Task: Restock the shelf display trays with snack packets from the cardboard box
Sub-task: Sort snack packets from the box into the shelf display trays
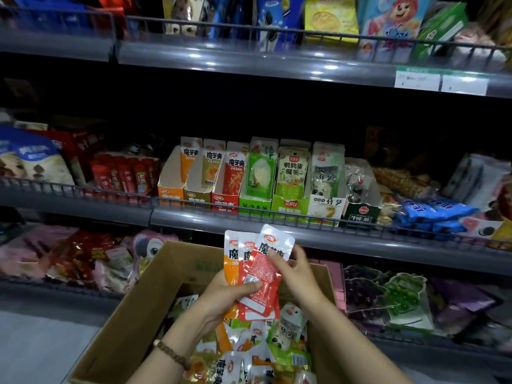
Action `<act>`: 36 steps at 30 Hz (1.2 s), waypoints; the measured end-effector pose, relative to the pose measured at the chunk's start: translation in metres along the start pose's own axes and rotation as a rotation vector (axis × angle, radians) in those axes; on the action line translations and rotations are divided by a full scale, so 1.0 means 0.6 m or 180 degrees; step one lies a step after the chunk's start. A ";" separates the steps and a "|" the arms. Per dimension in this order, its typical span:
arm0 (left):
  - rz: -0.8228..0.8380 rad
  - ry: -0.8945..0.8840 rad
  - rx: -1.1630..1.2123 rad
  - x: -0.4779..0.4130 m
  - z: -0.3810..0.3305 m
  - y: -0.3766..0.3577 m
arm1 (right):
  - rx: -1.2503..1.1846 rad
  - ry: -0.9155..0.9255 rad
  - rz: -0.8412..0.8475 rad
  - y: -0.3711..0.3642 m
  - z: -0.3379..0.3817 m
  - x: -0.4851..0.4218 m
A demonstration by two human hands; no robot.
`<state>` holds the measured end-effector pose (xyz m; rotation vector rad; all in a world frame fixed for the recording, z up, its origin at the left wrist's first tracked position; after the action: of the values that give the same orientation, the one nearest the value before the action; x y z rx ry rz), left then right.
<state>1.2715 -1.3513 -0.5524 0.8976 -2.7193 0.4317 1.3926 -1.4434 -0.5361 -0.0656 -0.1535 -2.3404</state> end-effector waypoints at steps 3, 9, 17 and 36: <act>-0.0011 -0.0032 0.0072 -0.004 -0.003 -0.001 | -0.0569 -0.0505 0.0541 -0.019 -0.034 0.009; 0.0005 0.0299 0.0609 0.000 0.006 0.020 | -0.1117 -0.0668 0.0356 -0.012 -0.060 0.000; 0.0003 0.0282 0.0434 -0.010 0.008 0.003 | -0.0193 0.0143 -0.0474 -0.033 -0.034 -0.014; 0.0139 0.0289 0.0156 -0.014 -0.056 0.061 | -0.0772 -0.0191 0.0476 -0.059 0.034 -0.066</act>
<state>1.2606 -1.3070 -0.5312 0.8118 -2.6604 0.5366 1.3948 -1.3879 -0.5231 -0.2583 0.1035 -2.1978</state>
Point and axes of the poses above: each hand's wrist, its own x-axis away from the middle knuckle, its own y-axis out of the back of the hand, z = x × y, the point moved 2 cm from there along -x, towards the middle knuckle, and after that the axes turned 2 degrees about y, right-handed, at the moved point
